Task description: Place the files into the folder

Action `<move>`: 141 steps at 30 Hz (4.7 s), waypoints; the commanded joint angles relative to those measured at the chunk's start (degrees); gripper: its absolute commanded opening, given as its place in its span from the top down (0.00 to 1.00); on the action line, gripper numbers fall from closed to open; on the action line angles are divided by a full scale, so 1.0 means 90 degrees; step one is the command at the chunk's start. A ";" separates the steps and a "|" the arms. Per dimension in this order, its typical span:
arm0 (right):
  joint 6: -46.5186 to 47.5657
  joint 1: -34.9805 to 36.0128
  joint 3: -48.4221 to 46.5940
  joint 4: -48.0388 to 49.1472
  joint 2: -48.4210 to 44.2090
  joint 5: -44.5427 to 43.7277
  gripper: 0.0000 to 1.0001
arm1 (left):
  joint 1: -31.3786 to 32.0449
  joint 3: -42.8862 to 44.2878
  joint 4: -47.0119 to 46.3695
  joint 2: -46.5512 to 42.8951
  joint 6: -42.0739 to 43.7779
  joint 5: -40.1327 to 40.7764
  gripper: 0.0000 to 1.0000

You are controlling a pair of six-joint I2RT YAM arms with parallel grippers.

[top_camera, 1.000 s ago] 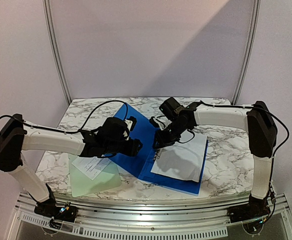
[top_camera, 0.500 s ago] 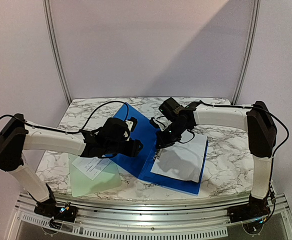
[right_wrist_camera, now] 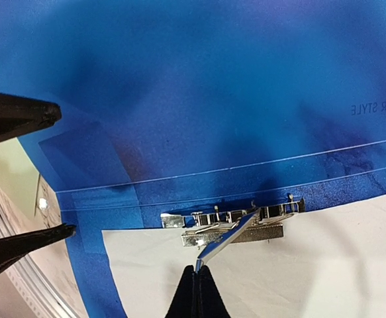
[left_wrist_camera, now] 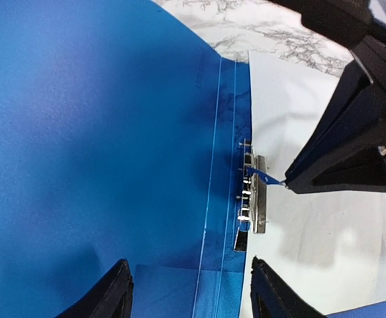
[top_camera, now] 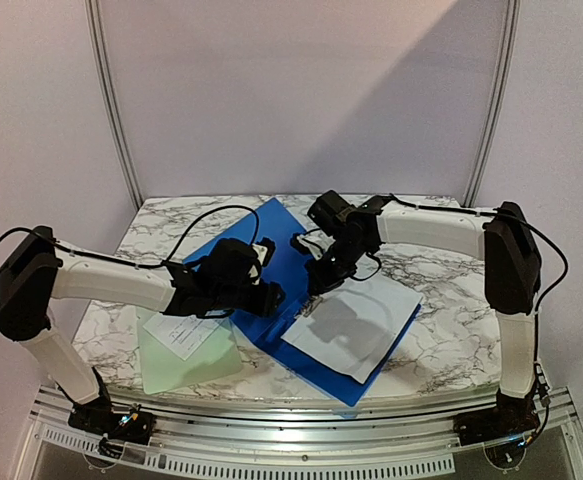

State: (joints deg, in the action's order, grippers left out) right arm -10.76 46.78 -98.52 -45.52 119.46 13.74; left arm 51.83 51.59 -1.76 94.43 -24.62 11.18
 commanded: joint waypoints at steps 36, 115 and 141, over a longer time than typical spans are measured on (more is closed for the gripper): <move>0.1555 0.0869 -0.1034 -0.1396 0.1252 0.0114 1.00 | -0.0073 -0.1916 -0.0809 -0.0116 -0.0432 -0.0483 0.60; 0.0210 0.1267 -0.2219 -0.1810 0.2261 0.0417 0.99 | 0.0500 -0.2235 -0.1860 0.0381 -0.0130 -0.0959 0.69; 0.0195 0.1032 -0.1208 -0.0736 0.0620 0.0495 0.56 | 0.0506 -0.1998 -0.1464 0.0194 -0.0136 -0.0818 0.69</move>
State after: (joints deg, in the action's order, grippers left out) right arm -9.69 56.07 -111.87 -57.78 131.90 14.13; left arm 56.10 33.74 -22.39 95.50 -25.10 3.55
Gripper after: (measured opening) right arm 0.405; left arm 0.306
